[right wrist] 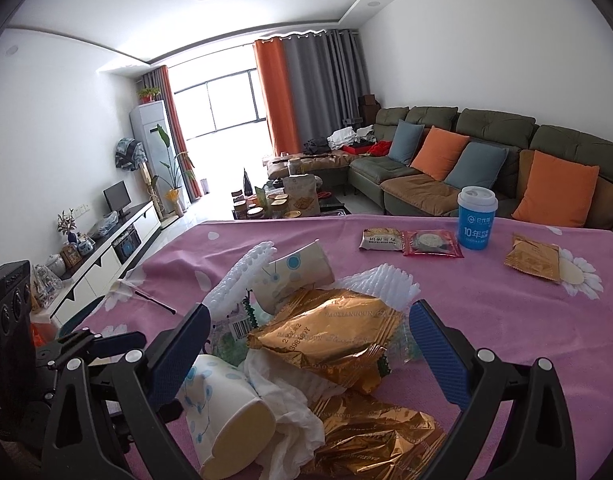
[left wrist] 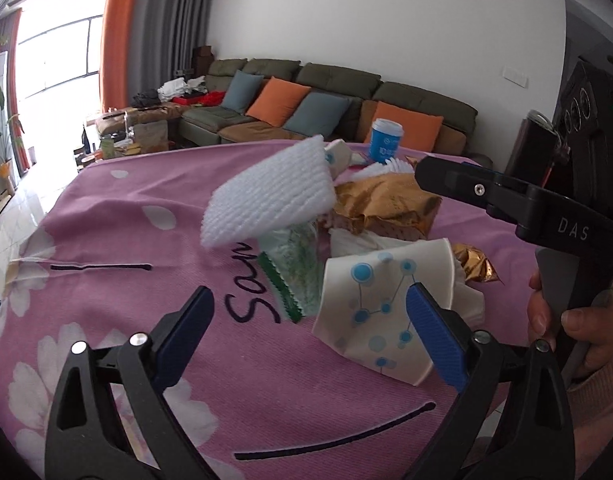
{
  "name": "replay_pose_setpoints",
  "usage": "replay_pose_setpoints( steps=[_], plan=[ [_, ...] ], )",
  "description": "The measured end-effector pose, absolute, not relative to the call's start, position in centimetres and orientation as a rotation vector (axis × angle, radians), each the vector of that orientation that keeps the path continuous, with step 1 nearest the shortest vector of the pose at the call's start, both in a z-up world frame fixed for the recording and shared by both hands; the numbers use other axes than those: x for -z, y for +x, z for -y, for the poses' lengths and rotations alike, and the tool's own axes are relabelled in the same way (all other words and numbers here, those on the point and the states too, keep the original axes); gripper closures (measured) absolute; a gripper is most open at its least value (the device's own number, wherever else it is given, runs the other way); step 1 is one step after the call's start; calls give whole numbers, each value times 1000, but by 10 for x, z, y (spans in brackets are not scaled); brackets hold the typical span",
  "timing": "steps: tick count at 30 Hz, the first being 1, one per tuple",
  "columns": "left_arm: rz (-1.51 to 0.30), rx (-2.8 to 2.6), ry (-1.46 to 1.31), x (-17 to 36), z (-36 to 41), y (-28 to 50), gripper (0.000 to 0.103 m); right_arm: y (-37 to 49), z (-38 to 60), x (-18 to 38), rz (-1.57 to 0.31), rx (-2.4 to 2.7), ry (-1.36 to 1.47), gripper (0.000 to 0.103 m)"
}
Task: Collect trash
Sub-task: 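Grasp the white blue-dotted paper cup with the left gripper while the right grasps a white foam net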
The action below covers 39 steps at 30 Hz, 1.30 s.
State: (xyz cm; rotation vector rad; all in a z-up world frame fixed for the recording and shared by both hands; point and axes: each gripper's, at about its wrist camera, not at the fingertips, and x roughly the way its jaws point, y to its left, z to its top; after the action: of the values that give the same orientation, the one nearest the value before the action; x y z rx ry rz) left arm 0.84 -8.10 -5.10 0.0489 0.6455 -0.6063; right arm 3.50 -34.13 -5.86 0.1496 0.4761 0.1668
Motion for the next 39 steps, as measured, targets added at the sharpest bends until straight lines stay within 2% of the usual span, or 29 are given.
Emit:
replay_pose_setpoints(
  steps=[7, 9, 12, 18, 20, 27, 30, 32, 33, 35, 39],
  plan=[
    [-720, 729, 12, 67, 93, 19, 53, 39, 338, 58, -484, -198, 141, 9],
    [-731, 761, 12, 68, 94, 19, 71, 41, 335, 57, -487, -208, 135, 11],
    [-735, 779, 20, 70, 98, 18, 80, 42, 331, 57, -492, -226, 132, 13],
    [-722, 804, 21, 66, 98, 10, 87, 47, 321, 55, -510, -282, 128, 25],
    [-718, 810, 14, 59, 90, 5, 88, 54, 315, 55, -527, -316, 124, 38],
    [-696, 775, 2, 44, 65, -8, 91, 88, 291, 60, -625, -389, 147, 42],
    [-690, 732, -8, 39, 45, -14, 93, 101, 286, 64, -669, -402, 176, 55],
    [-685, 701, -21, 36, 30, -17, 93, 107, 286, 69, -692, -402, 196, 69],
    [-682, 679, -24, 35, 21, -17, 93, 108, 286, 70, -698, -401, 206, 73],
    [-677, 638, -34, 32, 6, -20, 94, 109, 287, 70, -701, -402, 219, 89],
    [-675, 574, -78, 29, -27, -25, 96, 104, 287, 61, -667, -425, 257, 91]
  ],
)
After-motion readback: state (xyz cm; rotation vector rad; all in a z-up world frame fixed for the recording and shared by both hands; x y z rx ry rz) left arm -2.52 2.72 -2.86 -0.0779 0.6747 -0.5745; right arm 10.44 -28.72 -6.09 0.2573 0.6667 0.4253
